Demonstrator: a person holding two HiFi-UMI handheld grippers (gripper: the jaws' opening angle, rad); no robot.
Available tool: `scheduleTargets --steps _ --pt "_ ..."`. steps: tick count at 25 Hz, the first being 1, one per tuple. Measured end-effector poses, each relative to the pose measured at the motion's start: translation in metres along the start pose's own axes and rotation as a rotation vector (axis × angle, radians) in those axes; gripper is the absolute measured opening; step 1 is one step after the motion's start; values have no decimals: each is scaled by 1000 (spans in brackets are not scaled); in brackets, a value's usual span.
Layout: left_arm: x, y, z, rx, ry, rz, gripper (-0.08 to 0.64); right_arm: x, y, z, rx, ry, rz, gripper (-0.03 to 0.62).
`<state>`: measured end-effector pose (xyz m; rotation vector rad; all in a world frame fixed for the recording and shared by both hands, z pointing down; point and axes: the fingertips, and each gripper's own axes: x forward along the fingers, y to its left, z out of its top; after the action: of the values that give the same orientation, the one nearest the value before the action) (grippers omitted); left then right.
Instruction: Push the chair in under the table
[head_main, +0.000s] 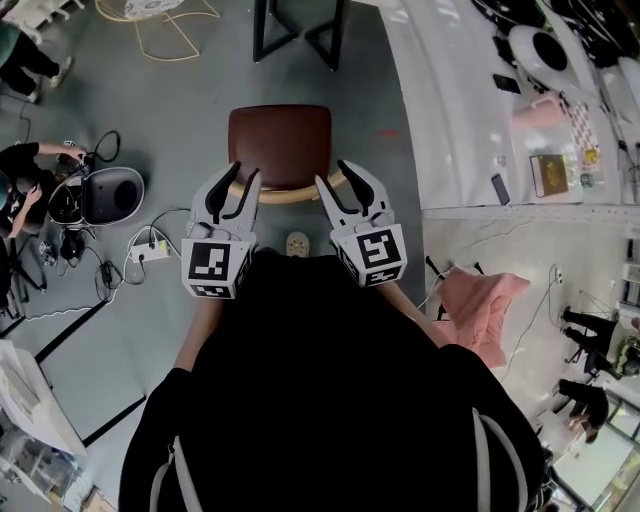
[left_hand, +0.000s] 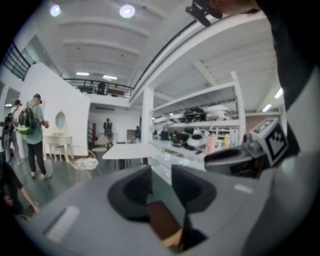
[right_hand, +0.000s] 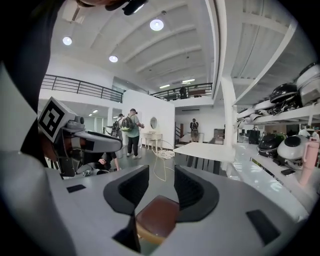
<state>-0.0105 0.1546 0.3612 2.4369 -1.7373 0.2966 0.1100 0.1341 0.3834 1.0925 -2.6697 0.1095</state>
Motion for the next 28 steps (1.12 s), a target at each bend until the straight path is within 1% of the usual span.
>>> scheduleTargets --steps 7,14,16,20,22,25,28 --pt "22 9 -21 -12 66 -37 150 16 -3 -30 4 107 49 135" --pt "38 18 -53 15 160 -101 155 33 3 -61 2 208 99 143" --pt "40 19 -65 35 189 -126 155 38 7 -71 -20 243 119 147" --pt "42 18 -91 88 245 -193 161 47 17 -92 -101 307 162 150" --pt "43 20 -106 95 272 -217 163 50 24 -106 -127 343 192 152" --pt "46 21 -128 85 317 -251 179 51 31 -127 -144 402 241 161" --pt "48 21 -151 99 357 -281 189 51 30 -150 -224 460 257 161"
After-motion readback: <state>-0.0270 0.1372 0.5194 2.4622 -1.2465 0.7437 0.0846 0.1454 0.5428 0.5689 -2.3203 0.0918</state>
